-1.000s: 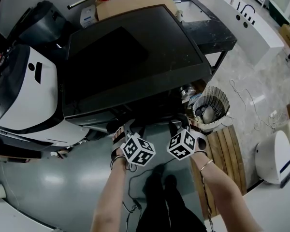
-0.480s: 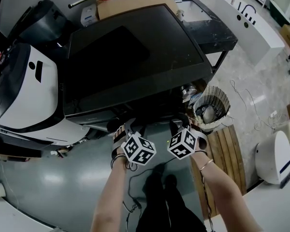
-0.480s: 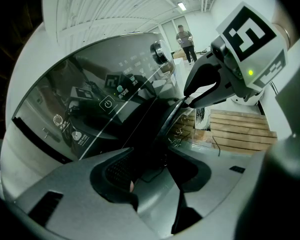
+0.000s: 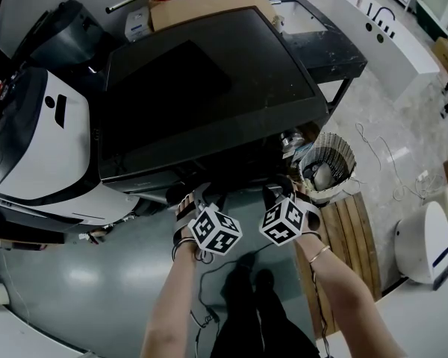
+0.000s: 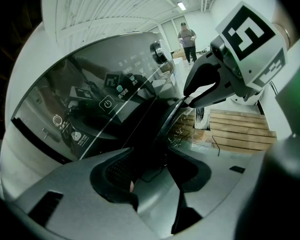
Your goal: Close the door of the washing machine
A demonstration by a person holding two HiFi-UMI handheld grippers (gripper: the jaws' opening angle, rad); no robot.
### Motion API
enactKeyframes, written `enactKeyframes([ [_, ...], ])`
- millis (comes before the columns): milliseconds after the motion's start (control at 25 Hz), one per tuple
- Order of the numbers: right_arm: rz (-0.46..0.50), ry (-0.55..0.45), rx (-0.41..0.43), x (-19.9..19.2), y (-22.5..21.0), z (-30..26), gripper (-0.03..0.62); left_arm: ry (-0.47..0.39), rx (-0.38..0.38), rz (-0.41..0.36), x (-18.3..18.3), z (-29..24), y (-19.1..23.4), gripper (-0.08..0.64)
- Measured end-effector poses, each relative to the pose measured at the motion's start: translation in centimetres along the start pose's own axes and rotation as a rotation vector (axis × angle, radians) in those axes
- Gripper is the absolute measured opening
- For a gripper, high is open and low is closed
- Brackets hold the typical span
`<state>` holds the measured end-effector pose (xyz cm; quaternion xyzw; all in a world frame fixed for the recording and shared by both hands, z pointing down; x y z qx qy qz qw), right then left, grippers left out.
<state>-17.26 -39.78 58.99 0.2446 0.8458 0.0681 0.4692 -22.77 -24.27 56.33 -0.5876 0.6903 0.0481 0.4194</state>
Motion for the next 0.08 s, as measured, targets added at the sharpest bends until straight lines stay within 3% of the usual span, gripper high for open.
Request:
enactKeyframes([
  [80, 0.0, -0.001, 0.001, 0.04, -0.03, -0.01, 0.129, 0.0, 0.001, -0.001, 0.02, 0.03, 0.04, 0.219],
])
Point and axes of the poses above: the fingertips, and each gripper's own axes: z backward along the fingers, y to its left, x out of its top, the point moved 9 cm from there along z, backward along the fingers, and after that the axes turned 13 degrees about -y, right-handed, at the moved point
